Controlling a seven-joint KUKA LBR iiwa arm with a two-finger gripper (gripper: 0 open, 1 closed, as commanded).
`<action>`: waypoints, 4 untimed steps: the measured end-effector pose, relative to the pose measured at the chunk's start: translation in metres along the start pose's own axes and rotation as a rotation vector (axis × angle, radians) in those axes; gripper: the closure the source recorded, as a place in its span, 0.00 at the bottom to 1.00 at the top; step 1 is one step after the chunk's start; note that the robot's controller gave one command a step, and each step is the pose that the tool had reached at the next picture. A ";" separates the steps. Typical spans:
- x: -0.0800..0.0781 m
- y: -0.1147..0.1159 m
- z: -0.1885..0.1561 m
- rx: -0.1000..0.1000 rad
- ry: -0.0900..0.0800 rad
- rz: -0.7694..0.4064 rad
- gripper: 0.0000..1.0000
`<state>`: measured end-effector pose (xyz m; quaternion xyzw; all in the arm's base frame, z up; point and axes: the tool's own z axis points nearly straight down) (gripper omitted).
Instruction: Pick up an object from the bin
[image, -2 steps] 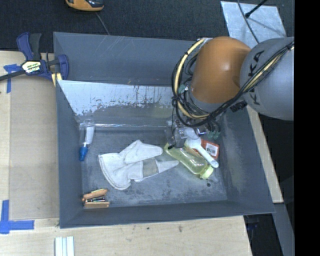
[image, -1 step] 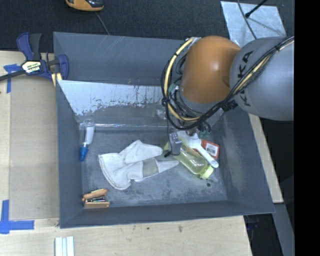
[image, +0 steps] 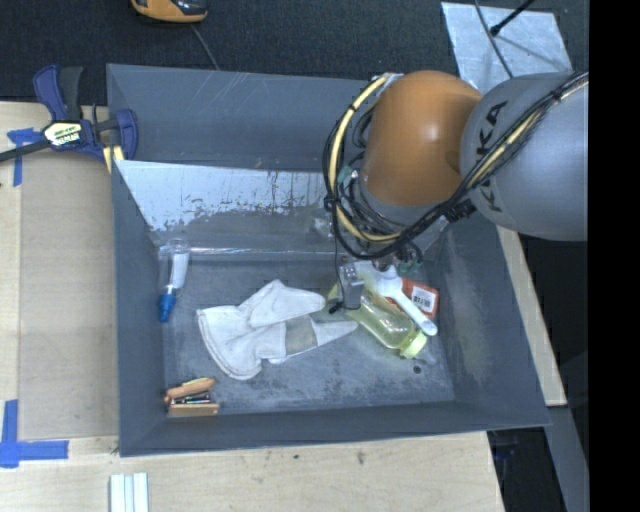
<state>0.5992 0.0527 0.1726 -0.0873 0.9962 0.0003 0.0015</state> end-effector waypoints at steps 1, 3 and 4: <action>-0.010 0.005 0.021 0.002 -0.007 -0.071 0.00; -0.017 0.035 0.099 0.003 -0.004 -0.226 1.00; -0.017 0.035 0.099 0.003 -0.004 -0.226 1.00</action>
Offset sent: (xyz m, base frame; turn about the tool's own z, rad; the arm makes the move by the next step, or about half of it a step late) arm 0.0198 0.0315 -0.0971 -0.1948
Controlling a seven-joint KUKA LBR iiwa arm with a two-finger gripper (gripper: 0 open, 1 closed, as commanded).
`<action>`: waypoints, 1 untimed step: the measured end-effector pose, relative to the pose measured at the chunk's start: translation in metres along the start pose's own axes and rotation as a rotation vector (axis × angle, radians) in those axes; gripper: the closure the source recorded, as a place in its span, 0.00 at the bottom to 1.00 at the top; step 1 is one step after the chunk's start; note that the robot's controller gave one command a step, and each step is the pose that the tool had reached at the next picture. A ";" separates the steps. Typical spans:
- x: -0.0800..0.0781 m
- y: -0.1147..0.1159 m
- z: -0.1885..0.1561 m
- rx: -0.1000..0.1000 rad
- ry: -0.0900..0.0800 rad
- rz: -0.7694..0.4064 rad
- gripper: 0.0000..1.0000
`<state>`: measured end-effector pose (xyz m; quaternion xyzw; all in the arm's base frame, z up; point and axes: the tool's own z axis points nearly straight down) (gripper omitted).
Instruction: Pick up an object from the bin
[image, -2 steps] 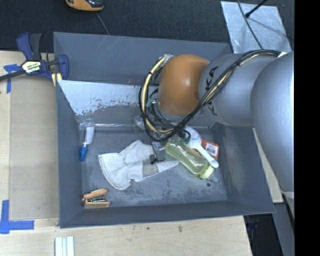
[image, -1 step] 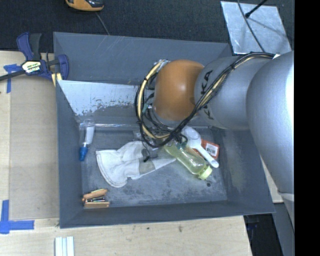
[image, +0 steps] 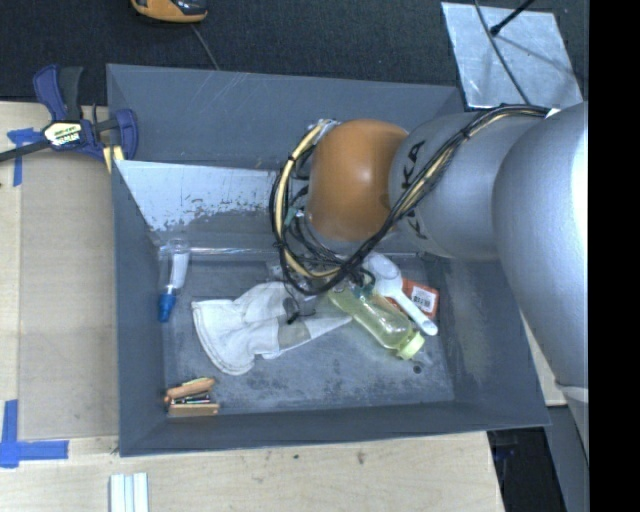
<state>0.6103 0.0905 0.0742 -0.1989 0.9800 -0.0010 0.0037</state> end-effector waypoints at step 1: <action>0.015 0.006 -0.123 -0.003 0.003 -0.058 1.00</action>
Offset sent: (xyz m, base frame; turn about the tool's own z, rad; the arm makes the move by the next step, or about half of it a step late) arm 0.0000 0.0000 0.0000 0.0000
